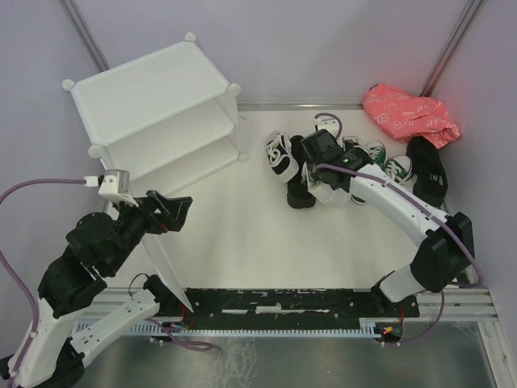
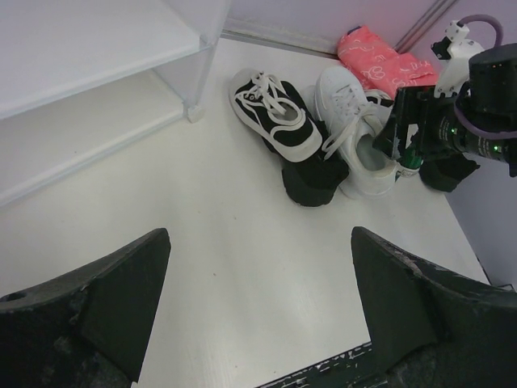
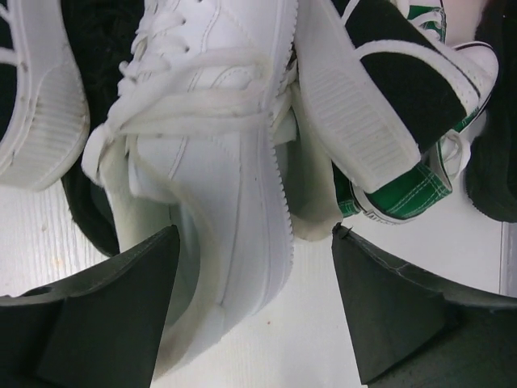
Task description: Place and organize the shoes in the shoe cabinet
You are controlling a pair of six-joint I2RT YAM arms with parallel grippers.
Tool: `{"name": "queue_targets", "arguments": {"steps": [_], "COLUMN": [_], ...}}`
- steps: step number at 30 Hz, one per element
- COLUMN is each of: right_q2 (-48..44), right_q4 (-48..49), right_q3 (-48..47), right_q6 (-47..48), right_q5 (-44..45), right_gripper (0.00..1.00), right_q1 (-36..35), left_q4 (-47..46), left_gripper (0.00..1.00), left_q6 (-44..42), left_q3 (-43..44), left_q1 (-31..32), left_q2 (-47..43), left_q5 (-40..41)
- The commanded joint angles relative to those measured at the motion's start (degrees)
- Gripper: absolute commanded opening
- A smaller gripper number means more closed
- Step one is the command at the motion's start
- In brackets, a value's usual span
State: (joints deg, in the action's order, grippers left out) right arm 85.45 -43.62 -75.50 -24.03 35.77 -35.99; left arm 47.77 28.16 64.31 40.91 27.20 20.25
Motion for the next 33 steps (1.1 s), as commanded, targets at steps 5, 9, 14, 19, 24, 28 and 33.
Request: {"name": "queue_targets", "arguments": {"steps": [5,9,14,19,24,28,33], "right_q2": [6.6,9.7,8.3,-1.0,-10.2,-8.2,-1.1], "right_q4": [7.3,7.9,7.1,4.6,3.4,1.6,7.8], "right_q3": [-3.8,-4.0,-2.1,-1.6,-1.5,-3.5,-4.0], "right_q6": [2.8,3.0,2.3,3.0,4.2,5.2,2.8], "right_q5": [-7.1,-7.8,-5.9,-7.2,-16.8,-18.9,-25.6], "right_gripper": [0.75,0.68,0.18,0.0,0.0,0.0,0.0], "right_q1": [4.8,5.4,5.8,5.5,2.8,-4.8,-14.3], "left_q4": [-3.1,-2.0,-0.9,-0.2,-0.7,-1.2,-1.7], "left_gripper": [0.99,0.99,0.99,0.99,0.99,0.99,0.99], "left_q6": [-2.6,-3.0,-2.4,-1.8,-1.6,-1.4,-1.0], "left_q3": [-0.2,0.1,0.6,1.1,1.2,0.5,0.3], "left_q1": [0.0,0.0,0.0,-0.1,0.0,0.0,-0.1], "left_q2": [-1.1,-0.8,-1.8,-1.9,-0.9,-0.1,0.1], "left_q5": [0.0,0.2,1.0,1.7,1.8,1.9,1.6]}}
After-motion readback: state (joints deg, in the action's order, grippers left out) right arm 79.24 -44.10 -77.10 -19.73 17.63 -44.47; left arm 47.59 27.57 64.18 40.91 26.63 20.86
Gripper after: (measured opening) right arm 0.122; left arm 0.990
